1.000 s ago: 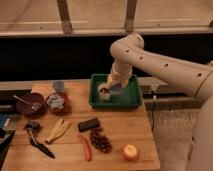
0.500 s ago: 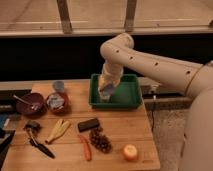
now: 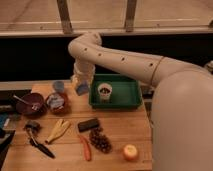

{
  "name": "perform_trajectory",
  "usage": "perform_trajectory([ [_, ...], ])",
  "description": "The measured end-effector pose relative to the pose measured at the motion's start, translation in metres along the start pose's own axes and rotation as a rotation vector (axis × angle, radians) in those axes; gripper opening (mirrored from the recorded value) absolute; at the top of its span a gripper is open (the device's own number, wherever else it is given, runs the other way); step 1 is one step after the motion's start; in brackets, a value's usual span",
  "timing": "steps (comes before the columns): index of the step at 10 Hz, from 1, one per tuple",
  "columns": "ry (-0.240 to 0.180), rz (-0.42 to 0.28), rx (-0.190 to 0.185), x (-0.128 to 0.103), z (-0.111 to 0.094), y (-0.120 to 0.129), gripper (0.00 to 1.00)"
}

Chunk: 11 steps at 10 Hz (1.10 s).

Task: Wipe purple bowl with sponge

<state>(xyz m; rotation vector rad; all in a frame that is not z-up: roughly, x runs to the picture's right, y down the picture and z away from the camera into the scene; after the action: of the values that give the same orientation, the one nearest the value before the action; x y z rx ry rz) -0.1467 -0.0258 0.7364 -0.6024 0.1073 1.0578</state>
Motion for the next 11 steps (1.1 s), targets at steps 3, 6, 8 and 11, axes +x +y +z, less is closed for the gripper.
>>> perform_trajectory([
  [3, -0.004, -0.137, -0.085, -0.027, 0.006, 0.076, 0.0],
  [6, -0.006, -0.137, -0.079, -0.028, 0.006, 0.072, 0.0],
  [8, -0.006, -0.138, -0.08, -0.028, 0.006, 0.073, 0.0],
  [11, -0.019, -0.152, -0.078, -0.029, 0.008, 0.077, 0.0],
])
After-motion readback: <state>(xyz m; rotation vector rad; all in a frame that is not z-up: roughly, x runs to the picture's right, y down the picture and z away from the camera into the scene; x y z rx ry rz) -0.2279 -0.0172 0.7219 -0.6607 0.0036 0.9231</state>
